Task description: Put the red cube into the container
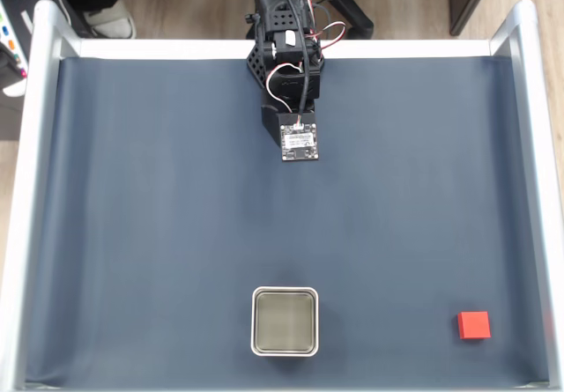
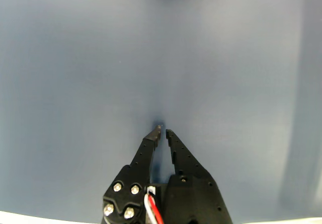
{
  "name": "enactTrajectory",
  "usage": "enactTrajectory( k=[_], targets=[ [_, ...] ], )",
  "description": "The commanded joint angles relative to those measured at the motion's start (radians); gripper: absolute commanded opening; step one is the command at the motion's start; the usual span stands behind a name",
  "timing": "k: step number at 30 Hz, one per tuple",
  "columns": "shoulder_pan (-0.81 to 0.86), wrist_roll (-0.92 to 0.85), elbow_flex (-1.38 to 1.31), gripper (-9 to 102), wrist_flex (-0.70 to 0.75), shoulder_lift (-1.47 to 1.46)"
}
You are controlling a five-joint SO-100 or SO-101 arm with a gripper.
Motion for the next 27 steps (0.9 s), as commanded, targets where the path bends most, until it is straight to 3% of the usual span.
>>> enactTrajectory(
  k=[1, 22, 27],
  targets=[
    [0.011, 0.002, -0.006, 0, 0.003, -0.003],
    [0.012, -0.011, -0.006, 0, 0.006, -0.002],
    [0.009, 0.014, -0.006, 0, -0.110, -0.003]
  ],
)
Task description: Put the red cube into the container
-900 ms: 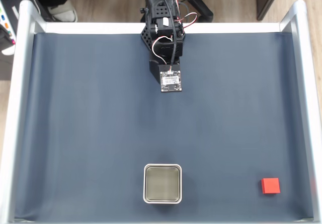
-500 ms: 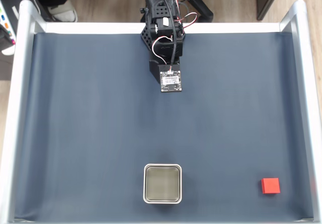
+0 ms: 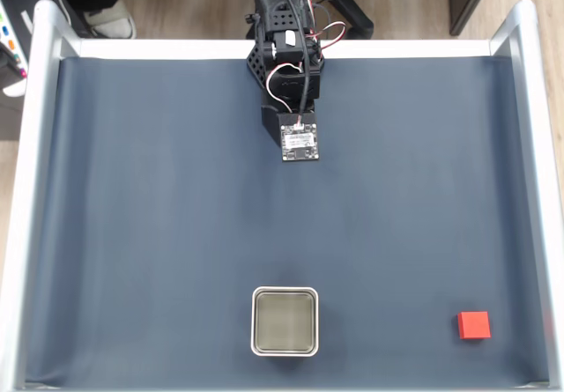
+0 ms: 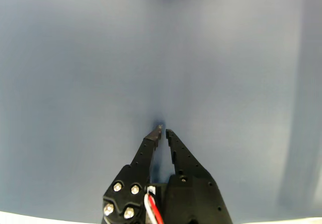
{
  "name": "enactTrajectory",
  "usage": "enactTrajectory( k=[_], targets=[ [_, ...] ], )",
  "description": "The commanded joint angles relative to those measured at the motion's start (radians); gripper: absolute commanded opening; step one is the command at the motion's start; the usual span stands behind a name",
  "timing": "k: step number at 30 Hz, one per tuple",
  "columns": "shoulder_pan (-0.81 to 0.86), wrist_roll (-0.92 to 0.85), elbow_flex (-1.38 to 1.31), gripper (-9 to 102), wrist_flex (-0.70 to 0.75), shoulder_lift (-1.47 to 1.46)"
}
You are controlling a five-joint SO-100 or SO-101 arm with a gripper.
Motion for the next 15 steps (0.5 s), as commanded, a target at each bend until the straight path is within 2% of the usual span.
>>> enactTrajectory(
  k=[1, 5, 10, 15],
  targets=[
    [0.009, 0.018, -0.006, 0, -0.086, 0.003],
    [0.009, 0.023, -0.008, 0, -0.250, -0.017],
    [-0.017, 0.043, -0.078, 0, -0.537, -0.179],
    [-0.135, 0.091, -0.290, 0, -0.600, -0.371]
  ],
)
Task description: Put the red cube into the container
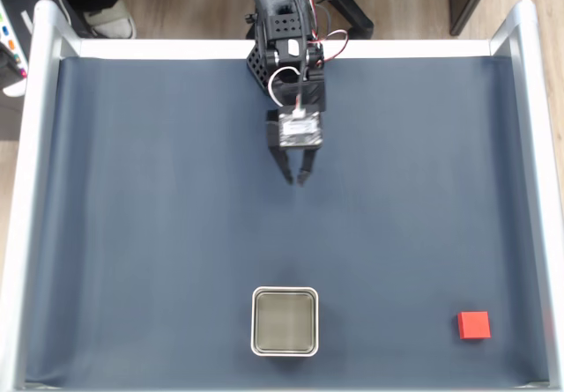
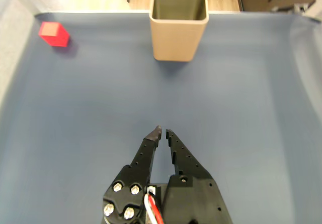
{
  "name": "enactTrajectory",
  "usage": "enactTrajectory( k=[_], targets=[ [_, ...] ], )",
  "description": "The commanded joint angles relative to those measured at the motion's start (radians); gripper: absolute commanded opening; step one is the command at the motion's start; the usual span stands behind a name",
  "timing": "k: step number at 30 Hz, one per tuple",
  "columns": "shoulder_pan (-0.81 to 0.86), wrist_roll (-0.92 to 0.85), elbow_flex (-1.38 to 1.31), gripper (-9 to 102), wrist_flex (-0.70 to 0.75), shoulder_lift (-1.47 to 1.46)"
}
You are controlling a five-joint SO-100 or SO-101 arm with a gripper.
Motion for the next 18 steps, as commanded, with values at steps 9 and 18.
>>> enactTrajectory(
  k=[9, 18],
  targets=[
    [-0.235, 0.121, -0.572, 0, 0.075, -0.466],
    [-0.328, 0.341, -1.075, 2, 0.279, -0.950]
  ],
)
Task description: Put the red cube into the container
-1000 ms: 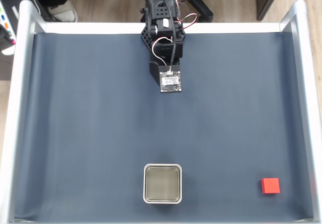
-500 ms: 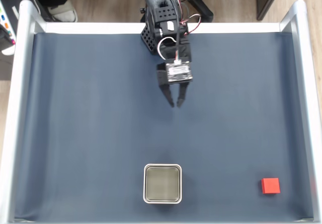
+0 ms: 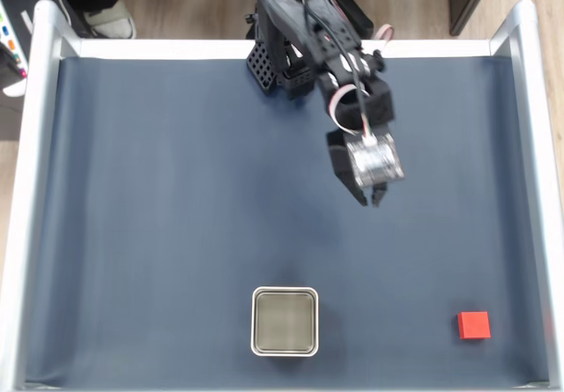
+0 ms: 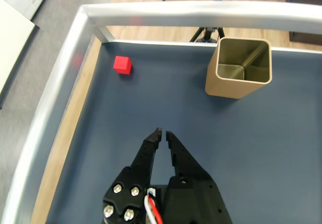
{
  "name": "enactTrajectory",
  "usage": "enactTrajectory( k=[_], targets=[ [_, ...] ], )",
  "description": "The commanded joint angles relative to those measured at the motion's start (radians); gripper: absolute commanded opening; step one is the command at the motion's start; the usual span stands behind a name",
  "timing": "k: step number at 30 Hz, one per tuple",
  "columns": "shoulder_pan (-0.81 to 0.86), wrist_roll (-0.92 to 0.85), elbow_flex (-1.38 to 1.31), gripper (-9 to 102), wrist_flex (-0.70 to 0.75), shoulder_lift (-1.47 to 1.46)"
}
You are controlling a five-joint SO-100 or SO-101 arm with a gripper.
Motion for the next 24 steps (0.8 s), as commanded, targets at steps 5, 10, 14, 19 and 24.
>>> enactTrajectory(
  k=[5, 10, 14, 19, 24],
  targets=[
    [-0.043, 0.133, -0.414, 7, 0.089, -0.344],
    [-0.058, 0.166, -0.649, 19, 0.127, -0.580],
    [-0.077, 0.178, -0.839, 25, 0.160, -0.767],
    [-0.098, 0.163, -1.097, 29, 0.160, -1.003],
    [-0.132, 0.127, -1.321, 28, 0.150, -1.197]
  ],
)
